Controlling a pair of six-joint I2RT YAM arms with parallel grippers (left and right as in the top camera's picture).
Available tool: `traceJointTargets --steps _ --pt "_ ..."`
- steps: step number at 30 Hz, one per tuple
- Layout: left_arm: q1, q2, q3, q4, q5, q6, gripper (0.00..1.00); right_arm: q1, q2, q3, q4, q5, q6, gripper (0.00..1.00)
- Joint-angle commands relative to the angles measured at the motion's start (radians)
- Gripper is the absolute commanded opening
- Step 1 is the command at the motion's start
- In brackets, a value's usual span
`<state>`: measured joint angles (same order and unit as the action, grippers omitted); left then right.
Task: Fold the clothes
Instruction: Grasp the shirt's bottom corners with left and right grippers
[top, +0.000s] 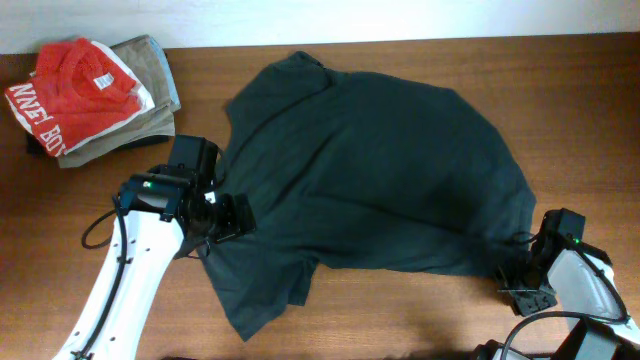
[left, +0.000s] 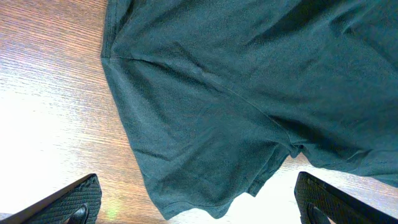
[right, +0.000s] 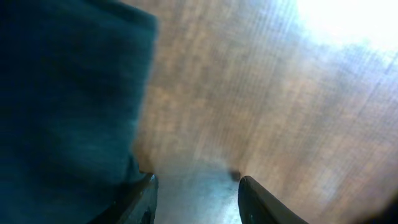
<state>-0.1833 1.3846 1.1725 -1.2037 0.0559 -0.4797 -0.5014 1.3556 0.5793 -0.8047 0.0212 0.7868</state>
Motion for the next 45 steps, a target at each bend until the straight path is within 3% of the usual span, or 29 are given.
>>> traceJointTargets --steps 1,12,27,45 --pt "-0.005 0.001 -0.01 0.0 0.007 0.002 0.99 -0.003 -0.012 -0.006 -0.005 -0.036 -0.019 0.46" --pt "-0.005 0.001 -0.01 -0.002 0.007 0.002 0.99 -0.004 -0.134 0.075 -0.133 -0.009 -0.05 0.47" --pt "-0.005 0.001 -0.01 -0.002 0.007 0.002 0.99 -0.003 0.044 0.058 -0.039 -0.011 -0.05 0.49" --pt "-0.005 0.001 -0.01 -0.001 0.007 0.002 0.99 -0.003 0.06 0.025 0.03 -0.053 -0.05 0.48"
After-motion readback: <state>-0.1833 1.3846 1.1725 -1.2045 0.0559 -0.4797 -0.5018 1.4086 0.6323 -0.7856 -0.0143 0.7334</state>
